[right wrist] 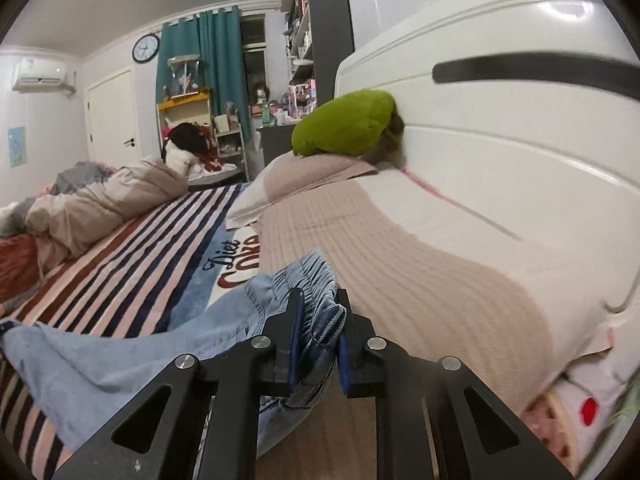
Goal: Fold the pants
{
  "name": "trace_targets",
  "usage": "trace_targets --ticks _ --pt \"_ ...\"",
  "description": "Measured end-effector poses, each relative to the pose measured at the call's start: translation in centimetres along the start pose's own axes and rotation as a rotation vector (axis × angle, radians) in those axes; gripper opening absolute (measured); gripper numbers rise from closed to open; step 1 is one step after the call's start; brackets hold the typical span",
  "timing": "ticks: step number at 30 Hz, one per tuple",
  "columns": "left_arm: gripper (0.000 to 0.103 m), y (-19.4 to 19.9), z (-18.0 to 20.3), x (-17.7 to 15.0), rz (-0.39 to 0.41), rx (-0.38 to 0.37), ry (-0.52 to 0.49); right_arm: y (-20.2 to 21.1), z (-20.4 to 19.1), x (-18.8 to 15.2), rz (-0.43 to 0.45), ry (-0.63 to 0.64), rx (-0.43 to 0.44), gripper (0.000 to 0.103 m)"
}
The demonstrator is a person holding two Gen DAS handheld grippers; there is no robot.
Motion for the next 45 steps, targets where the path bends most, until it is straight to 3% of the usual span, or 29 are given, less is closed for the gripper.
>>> trace_targets --ticks 7,14,15,16,17,18,24,26,30,33,37,42,44,45 --pt "0.008 4.4 -0.4 -3.0 -0.067 -0.014 0.020 4.9 2.3 -0.9 -0.052 -0.018 -0.020 0.009" --pt "0.013 3.5 -2.6 -8.0 -0.171 0.026 0.063 7.0 3.5 -4.3 -0.116 -0.066 -0.027 0.014" --pt "0.019 3.4 -2.9 -8.5 -0.170 0.042 0.065 6.8 3.4 -4.7 -0.126 -0.052 -0.033 0.017" --pt "0.034 3.4 -3.2 -8.9 -0.162 0.060 0.067 6.7 3.2 -5.1 -0.138 -0.030 -0.048 0.026" --pt "0.044 3.5 -3.6 -9.3 -0.157 0.087 0.069 6.9 3.1 -5.5 -0.143 -0.007 -0.072 0.031" --pt "0.061 3.5 -3.8 -9.5 -0.156 0.098 0.066 7.1 3.0 -5.7 -0.144 0.017 -0.098 0.031" --pt "0.066 4.1 -4.8 -10.2 -0.140 0.109 0.076 8.3 1.8 -4.8 -0.088 0.106 -0.141 0.049" --pt "0.066 4.1 -5.2 -10.0 -0.126 0.092 0.098 8.1 0.3 -3.6 -0.063 0.139 -0.094 0.053" --pt "0.067 3.4 -5.7 -9.6 -0.114 0.066 0.130 5.2 -5.2 -1.9 -0.079 0.209 0.187 0.056" --pt "0.067 2.9 -6.2 -9.1 -0.091 0.037 0.158 2.7 -10.2 -1.8 -0.117 0.271 0.347 0.056" --pt "0.068 2.6 -6.4 -8.6 -0.048 0.021 0.188 1.2 -14.3 -2.7 -0.132 0.301 0.451 0.056" --pt "0.068 1.9 -6.3 -7.7 0.006 0.028 0.224 0.3 -16.8 -4.2 -0.133 0.325 0.484 0.056" --pt "0.056 1.7 -6.1 -7.4 0.031 0.011 0.251 0.2 -17.3 -4.7 -0.134 0.317 0.495 0.056" --pt "0.029 1.4 -5.9 -7.2 0.023 -0.015 0.261 0.1 -17.3 -5.0 -0.139 0.301 0.508 0.056"
Point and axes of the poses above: each gripper's, at about its wrist camera, not at the fingertips, and y roughly against the way its jaws point, z to its right, x to its top, the point moved 3 cm from there along -y, roughly the way its jaws point, and after that the axes turned 13 degrees about y, right-handed, at the moved point
